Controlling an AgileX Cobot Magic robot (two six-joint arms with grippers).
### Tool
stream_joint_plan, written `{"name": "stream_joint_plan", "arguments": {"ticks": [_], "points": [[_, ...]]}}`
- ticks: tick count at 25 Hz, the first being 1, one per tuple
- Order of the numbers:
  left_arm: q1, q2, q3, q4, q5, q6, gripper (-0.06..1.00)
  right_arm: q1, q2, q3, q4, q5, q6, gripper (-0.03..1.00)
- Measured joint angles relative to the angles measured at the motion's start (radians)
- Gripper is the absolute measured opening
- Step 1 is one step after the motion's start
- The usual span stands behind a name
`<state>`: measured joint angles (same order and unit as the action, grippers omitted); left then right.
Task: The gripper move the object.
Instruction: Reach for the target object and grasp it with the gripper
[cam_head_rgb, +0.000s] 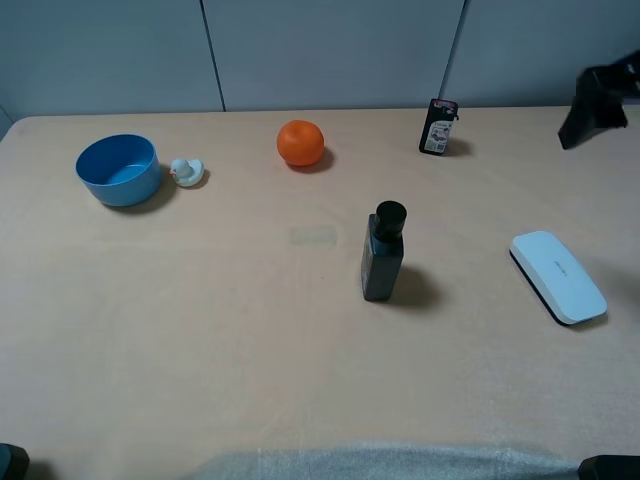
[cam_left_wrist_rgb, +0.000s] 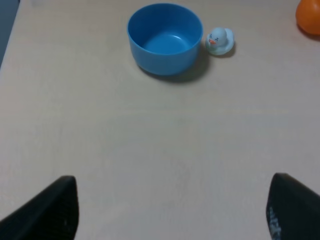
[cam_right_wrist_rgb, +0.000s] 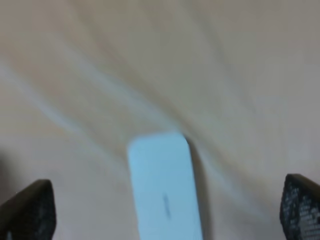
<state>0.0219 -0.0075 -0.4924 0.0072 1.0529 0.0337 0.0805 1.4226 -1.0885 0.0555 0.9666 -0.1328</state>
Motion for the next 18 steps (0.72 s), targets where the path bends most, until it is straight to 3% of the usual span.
{"name": "stream_joint_plan", "arguments": {"ticks": [8, 18], "points": [[0.0, 0.0, 0.0, 0.0, 0.0, 0.0, 0.82, 0.097, 0.217, -0.266, 0.0, 0.037, 0.097, 0.68], [0.0, 0.0, 0.0, 0.0, 0.0, 0.0, 0.82, 0.102, 0.275, -0.284, -0.116, 0.224, 0.111, 0.68]]}}
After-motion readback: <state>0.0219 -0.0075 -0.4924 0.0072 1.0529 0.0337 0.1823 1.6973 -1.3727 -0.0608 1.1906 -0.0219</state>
